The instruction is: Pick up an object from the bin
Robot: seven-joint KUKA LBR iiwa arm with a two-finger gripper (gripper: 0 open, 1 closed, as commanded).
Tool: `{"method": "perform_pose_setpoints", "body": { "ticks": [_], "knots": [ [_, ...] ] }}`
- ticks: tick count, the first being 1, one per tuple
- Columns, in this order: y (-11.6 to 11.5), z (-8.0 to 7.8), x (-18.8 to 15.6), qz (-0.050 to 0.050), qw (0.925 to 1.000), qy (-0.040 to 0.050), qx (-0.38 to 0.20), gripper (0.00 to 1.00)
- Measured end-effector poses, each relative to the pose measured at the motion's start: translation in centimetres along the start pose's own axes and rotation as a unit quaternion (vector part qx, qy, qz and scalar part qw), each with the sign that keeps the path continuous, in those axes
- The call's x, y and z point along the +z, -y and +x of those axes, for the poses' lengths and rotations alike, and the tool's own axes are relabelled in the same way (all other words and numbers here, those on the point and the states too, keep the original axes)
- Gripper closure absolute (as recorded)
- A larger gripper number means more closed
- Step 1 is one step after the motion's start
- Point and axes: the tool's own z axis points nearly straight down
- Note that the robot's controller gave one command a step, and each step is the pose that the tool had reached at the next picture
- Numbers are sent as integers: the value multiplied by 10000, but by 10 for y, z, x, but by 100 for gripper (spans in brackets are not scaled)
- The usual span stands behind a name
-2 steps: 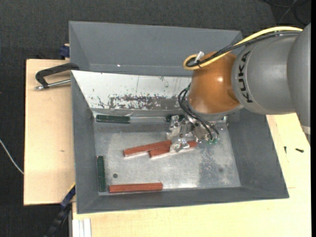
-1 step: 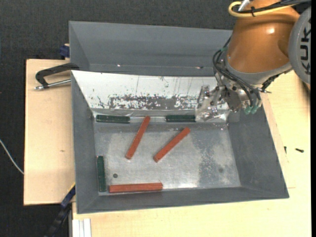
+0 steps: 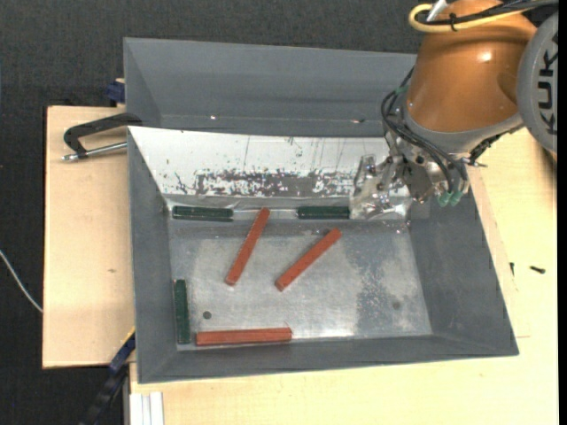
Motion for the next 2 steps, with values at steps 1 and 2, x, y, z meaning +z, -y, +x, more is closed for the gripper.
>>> {"method": "perform_pose_setpoints", "body": {
  "ticks": [1, 2],
  "knots": [
    [-40, -24, 92, -16, 9988, -48, 482, 0],
    [-38, -25, 89, -6, 9988, -24, 485, 0]
  ]
}}
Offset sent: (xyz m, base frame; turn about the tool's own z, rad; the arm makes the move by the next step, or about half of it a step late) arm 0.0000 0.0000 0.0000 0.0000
